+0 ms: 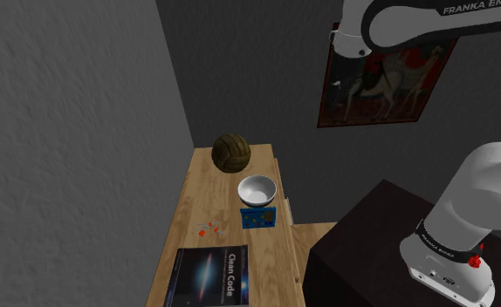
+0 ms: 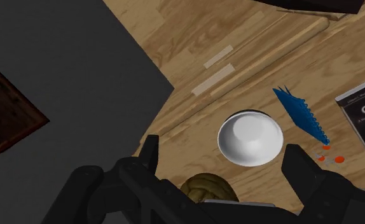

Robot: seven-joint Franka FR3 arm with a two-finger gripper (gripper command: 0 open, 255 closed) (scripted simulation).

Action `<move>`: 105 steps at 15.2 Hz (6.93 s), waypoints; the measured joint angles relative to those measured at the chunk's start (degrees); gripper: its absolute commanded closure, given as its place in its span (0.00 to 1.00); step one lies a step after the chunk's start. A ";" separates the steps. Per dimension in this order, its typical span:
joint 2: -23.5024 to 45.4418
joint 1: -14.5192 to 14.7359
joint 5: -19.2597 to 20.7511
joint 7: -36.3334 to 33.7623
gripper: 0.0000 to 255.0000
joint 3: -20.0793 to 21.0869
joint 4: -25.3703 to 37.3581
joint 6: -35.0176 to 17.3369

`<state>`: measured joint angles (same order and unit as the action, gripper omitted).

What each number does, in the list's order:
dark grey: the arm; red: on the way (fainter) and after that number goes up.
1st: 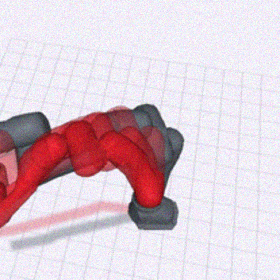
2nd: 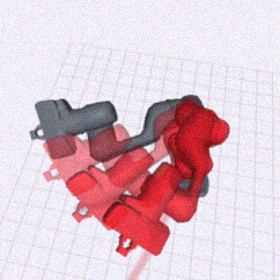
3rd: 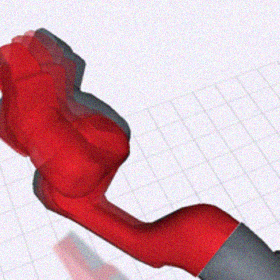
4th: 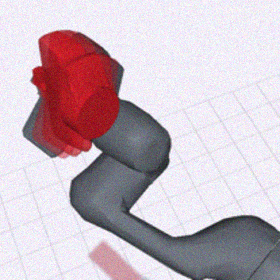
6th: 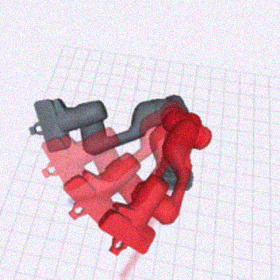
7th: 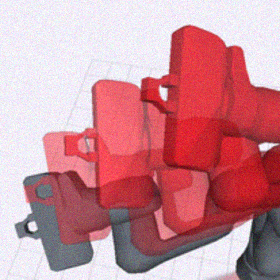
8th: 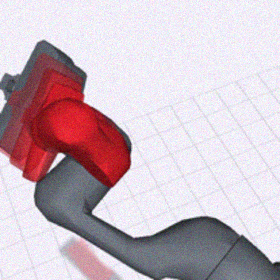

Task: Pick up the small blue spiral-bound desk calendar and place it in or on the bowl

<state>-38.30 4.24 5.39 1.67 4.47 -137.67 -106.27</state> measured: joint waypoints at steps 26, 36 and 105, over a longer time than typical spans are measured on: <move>44.12 7.85 10.66 1.17 0.00 8.78 -0.04 -41.40; 62.65 13.93 22.53 -3.79 0.00 6.90 8.44 -49.34; 55.55 0.79 7.71 23.91 1.00 8.62 24.99 -28.63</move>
<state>17.25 5.03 13.11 25.58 13.09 -112.68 -134.91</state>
